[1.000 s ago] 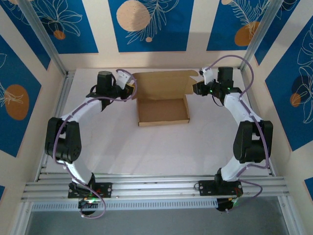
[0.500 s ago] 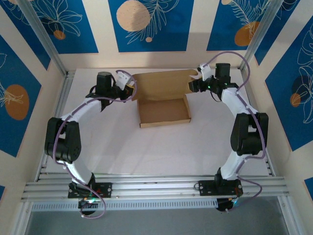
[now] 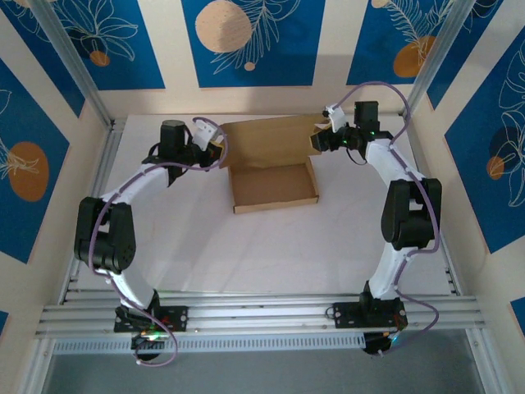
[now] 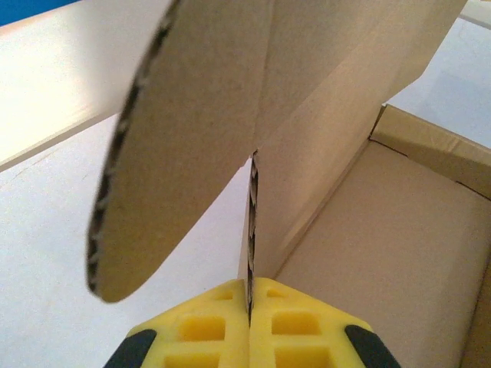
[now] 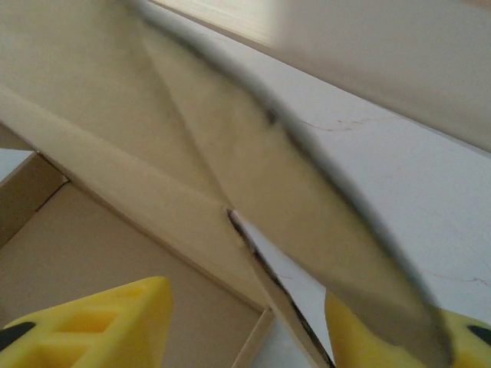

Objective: Fold the paper box

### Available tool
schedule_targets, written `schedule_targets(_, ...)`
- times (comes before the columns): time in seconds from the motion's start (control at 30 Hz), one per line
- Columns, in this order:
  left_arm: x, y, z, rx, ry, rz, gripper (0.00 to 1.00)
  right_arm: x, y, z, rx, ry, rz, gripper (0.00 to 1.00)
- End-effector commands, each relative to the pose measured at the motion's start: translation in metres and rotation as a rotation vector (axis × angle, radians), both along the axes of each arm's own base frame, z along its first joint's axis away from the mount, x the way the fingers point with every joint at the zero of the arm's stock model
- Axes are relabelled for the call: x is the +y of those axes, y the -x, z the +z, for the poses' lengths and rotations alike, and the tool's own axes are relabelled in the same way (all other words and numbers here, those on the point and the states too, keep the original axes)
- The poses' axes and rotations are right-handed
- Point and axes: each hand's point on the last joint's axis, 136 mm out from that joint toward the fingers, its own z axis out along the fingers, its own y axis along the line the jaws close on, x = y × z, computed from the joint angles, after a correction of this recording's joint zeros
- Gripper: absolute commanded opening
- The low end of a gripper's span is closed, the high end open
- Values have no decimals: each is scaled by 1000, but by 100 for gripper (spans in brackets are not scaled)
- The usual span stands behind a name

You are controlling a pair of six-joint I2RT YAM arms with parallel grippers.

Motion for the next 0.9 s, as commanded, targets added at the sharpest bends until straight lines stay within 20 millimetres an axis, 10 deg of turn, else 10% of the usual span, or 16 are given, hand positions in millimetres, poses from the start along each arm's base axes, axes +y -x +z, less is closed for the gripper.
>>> schedule_targets(0.0, 1, -2, 16, -28, 26, -8, 0, 14, 8, 6, 12, -42, 69, 44)
schedule_targets(0.5, -8, -3, 34, 4, 176, 55, 0, 47, 43, 21, -11, -28, 81, 0)
schedule_targets(0.87, -10, 5, 17, 106, 292, 226, 0, 50, 59, 30, 0, -127, -221, 0)
